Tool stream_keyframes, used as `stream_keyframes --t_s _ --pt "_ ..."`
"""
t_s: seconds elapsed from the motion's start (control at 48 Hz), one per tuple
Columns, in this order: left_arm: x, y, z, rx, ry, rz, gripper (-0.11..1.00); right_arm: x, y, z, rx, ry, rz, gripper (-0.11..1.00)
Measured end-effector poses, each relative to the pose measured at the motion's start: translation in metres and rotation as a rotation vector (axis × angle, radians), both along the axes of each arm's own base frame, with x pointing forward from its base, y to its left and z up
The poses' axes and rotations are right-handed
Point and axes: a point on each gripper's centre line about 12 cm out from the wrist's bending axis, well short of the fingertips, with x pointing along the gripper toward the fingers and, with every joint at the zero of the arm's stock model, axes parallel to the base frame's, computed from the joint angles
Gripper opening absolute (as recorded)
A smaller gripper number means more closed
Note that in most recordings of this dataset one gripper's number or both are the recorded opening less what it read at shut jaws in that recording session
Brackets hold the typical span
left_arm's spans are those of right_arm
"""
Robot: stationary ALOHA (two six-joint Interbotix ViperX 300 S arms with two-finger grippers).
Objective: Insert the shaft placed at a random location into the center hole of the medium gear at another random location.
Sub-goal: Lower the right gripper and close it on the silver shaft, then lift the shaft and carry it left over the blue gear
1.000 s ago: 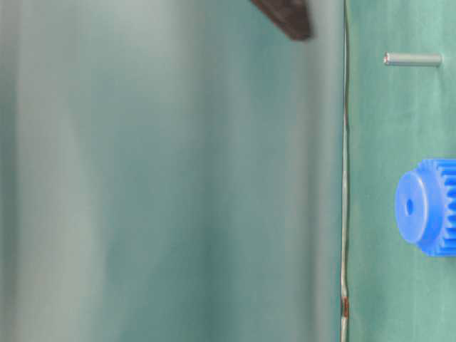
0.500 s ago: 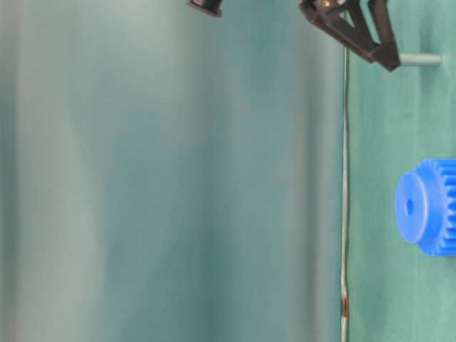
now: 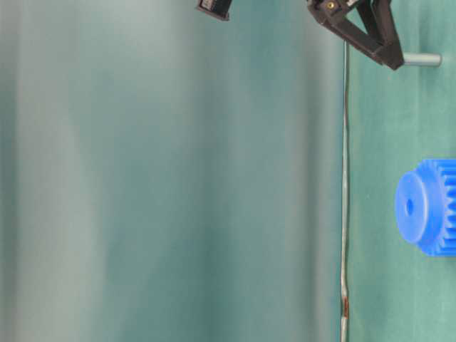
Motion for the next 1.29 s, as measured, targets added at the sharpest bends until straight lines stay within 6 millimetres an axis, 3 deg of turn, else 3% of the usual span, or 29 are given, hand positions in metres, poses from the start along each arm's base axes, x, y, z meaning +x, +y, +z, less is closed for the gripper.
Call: stream_keyframes --t_s 0.063,0.5,0.98,1.292 --pt "0.000 0.000 0.000 0.000 0.002 0.000 0.00 0.001 0.000 0.000 -0.002 -0.001 0.003 0.16" --pt "0.000 0.000 -0.001 0.000 0.009 0.000 0.00 0.002 0.000 0.001 -0.002 -0.001 0.003 0.16" --pt "0.000 0.000 -0.001 0.000 0.009 0.002 0.00 0.005 0.000 0.058 -0.009 -0.050 0.008 0.16" --pt "0.000 0.000 -0.001 0.000 0.009 0.002 0.00 0.003 0.000 0.062 -0.012 -0.054 0.010 0.16"
